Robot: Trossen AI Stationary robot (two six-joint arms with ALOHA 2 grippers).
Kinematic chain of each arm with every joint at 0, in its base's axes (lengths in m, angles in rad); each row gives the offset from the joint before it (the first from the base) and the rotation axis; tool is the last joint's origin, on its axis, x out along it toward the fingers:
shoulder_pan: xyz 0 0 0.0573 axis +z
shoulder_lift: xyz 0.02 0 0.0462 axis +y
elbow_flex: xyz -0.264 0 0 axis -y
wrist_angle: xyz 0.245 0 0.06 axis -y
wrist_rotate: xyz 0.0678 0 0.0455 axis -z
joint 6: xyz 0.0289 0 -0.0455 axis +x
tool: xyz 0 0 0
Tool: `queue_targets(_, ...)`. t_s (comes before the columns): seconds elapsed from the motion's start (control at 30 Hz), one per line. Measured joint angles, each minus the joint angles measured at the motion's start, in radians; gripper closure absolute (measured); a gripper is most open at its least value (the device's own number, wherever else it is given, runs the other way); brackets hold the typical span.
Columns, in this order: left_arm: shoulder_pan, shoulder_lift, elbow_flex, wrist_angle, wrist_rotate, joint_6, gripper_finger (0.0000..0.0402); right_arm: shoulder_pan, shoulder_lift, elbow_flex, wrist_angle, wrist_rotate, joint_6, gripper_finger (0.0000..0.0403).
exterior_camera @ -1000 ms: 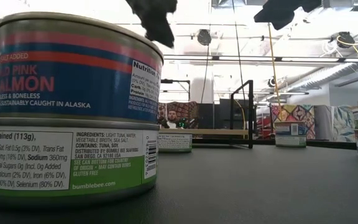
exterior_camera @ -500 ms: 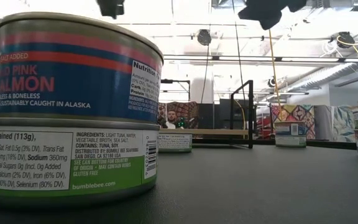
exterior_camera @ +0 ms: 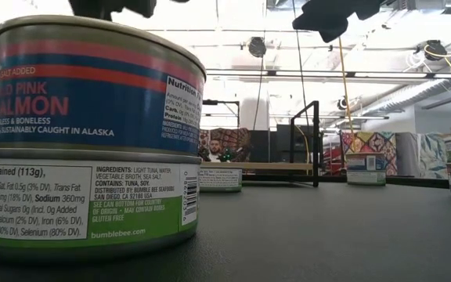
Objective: Stack canned seafood by type on shelf
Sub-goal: Put the blue tuna can on the shelf
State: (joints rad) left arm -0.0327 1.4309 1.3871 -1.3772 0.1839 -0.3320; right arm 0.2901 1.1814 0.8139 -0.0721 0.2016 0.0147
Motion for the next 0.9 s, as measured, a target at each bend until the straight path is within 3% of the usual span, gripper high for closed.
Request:
queue_targets(0.1, 0.009, -0.033, -0.063, 0.066, 0.063, -0.011, 0.0276, 0.0, 0.0, 0.0, 0.004, 0.0, -0.001, 0.0234)
queue_targets(0.3, -0.024, -0.05, -0.083, 0.134, 0.037, -0.05, 0.0276, 0.0, 0.0, 0.0, 0.091, 0.0, -0.015, 0.0234)
queue_targets(0.53, -0.161, -0.023, -0.082, 0.484, 0.071, -0.056, 0.0276, 0.0, -0.001, 0.0, 0.149, 0.0, 0.023, 0.0234)
queue_targets(0.67, -0.232, 0.004, -0.081, 0.619, 0.055, -0.167, 0.0276, 0.016, -0.001, 0.0, 0.117, 0.001, 0.033, 0.0234)
queue_targets(0.9, -0.348, 0.089, -0.082, 0.72, 0.05, -0.263, 0.0276, 0.04, -0.001, 0.0, 0.107, 0.001, 0.029, 0.0234)
